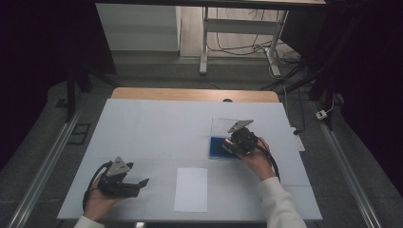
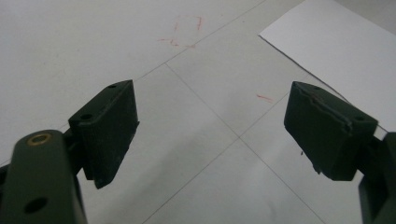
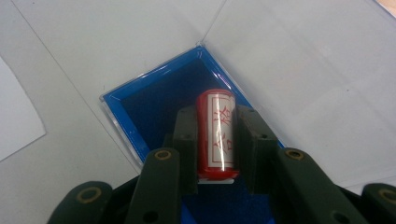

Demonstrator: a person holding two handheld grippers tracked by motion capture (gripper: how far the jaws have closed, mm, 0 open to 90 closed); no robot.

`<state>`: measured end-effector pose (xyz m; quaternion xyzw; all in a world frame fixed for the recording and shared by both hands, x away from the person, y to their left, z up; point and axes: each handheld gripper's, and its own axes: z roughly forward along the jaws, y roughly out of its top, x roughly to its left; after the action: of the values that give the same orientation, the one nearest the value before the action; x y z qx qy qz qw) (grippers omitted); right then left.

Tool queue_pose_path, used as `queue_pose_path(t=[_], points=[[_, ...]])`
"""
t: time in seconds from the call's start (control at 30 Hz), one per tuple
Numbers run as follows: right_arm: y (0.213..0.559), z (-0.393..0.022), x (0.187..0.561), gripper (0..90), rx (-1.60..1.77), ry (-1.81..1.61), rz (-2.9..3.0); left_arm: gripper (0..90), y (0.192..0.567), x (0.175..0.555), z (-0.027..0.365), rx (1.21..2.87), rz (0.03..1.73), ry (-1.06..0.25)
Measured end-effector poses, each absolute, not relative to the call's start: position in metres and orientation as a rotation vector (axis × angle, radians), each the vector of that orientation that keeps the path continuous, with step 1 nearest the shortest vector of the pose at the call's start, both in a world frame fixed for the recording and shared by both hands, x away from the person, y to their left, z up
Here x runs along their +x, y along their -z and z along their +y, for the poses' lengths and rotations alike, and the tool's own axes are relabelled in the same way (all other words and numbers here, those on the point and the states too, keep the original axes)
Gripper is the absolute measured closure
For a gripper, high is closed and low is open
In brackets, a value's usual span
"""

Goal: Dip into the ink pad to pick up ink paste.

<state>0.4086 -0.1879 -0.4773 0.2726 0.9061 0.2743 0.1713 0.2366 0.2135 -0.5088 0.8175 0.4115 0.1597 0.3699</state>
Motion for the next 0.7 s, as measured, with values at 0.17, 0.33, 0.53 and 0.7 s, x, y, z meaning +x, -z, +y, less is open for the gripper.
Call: queue_pose_path(t=[0.17,0.33,0.53,0.7], points=[[0.4767,-0.1868,0.4101,70.5,0.785,-0.768,2.584,18.2,0.5102,0.2375,0.2126,2.104,1.059,-0.408],[0.4764,-0.1861,0.4112,70.4,0.806,-0.765,2.591,18.2,0.5108,0.2376,0.2126,2.106,1.060,-0.407],[0.4767,-0.1863,0.4112,70.4,0.799,-0.761,2.591,18.2,0.5110,0.2378,0.2125,2.106,1.061,-0.408],[0.4771,-0.1871,0.4109,70.2,0.803,-0.775,2.584,18.1,0.5111,0.2375,0.2125,2.108,1.056,-0.405]])
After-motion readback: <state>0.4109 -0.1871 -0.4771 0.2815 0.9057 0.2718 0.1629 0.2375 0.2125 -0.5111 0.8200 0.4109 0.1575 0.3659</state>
